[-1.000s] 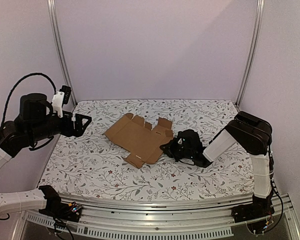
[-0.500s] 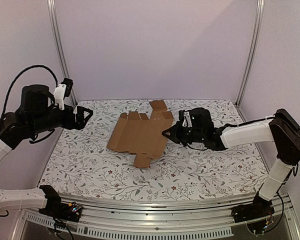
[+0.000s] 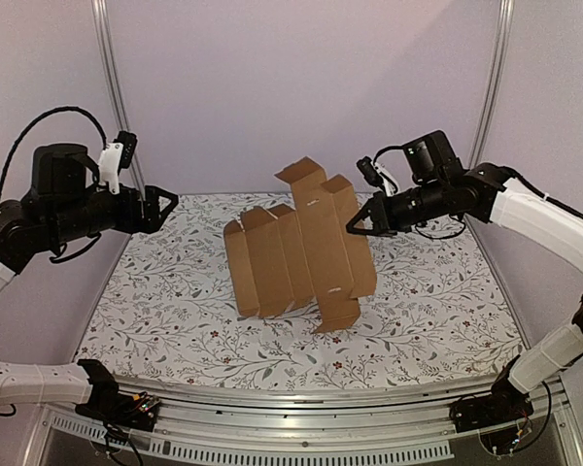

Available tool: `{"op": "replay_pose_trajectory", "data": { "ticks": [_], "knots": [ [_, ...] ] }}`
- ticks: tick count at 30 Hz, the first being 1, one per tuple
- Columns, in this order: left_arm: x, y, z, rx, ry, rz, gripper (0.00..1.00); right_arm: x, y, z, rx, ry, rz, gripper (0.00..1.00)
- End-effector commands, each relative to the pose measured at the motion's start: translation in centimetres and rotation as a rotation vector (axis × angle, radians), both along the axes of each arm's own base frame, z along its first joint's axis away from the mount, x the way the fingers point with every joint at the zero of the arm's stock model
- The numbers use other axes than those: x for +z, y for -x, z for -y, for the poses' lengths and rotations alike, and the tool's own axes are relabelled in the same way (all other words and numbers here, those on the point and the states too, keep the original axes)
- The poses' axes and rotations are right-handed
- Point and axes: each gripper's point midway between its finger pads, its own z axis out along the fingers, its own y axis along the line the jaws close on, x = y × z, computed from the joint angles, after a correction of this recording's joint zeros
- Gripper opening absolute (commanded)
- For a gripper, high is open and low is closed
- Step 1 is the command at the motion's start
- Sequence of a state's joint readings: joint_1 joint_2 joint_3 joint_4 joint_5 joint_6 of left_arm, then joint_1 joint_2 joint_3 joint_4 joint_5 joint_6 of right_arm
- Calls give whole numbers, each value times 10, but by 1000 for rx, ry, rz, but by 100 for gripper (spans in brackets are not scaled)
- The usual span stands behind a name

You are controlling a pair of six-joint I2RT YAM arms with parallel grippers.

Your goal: Fold the paper box

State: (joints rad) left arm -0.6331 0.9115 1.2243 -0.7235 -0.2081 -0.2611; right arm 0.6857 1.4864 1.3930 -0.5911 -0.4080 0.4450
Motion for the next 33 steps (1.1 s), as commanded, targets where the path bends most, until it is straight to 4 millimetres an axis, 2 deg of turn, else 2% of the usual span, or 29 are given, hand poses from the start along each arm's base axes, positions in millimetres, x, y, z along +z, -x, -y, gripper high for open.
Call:
{"op": "replay_pose_trajectory", "data": {
  "ticks": [1, 3, 5, 9, 12, 18, 21, 23, 26, 28, 33],
  "knots": [
    [3, 2, -4, -3, -15, -9, 99, 10, 58, 30, 212, 125, -44, 0],
    [5, 4, -2, -15, -10, -2, 99, 24, 74, 36, 256, 112, -42, 0],
    [11, 7, 4, -58, 12, 5, 99, 30, 89, 46, 282, 130, -49, 0],
    [20, 13, 14, -121, 50, 14, 99, 19, 117, 69, 335, 258, -64, 0],
    [19, 12, 18, -135, 55, 11, 99, 5, 122, 78, 354, 389, -21, 0],
    [8, 8, 31, -170, 70, -26, 99, -17, 105, 84, 330, 573, 31, 0],
    [0, 5, 36, -179, 73, -50, 99, -33, 95, 79, 382, 728, 101, 0],
    [-5, 5, 41, -196, 84, -67, 99, -45, 81, 76, 392, 853, 154, 0],
    [-14, 3, 44, -200, 84, -88, 99, -58, 60, 66, 403, 977, 212, 0],
    [-20, 1, 45, -194, 80, -100, 99, -59, 48, 57, 420, 1032, 282, 0],
    [-35, -4, 45, -176, 71, -125, 99, -66, 33, 28, 581, 1139, 422, 0]
  ]
}}
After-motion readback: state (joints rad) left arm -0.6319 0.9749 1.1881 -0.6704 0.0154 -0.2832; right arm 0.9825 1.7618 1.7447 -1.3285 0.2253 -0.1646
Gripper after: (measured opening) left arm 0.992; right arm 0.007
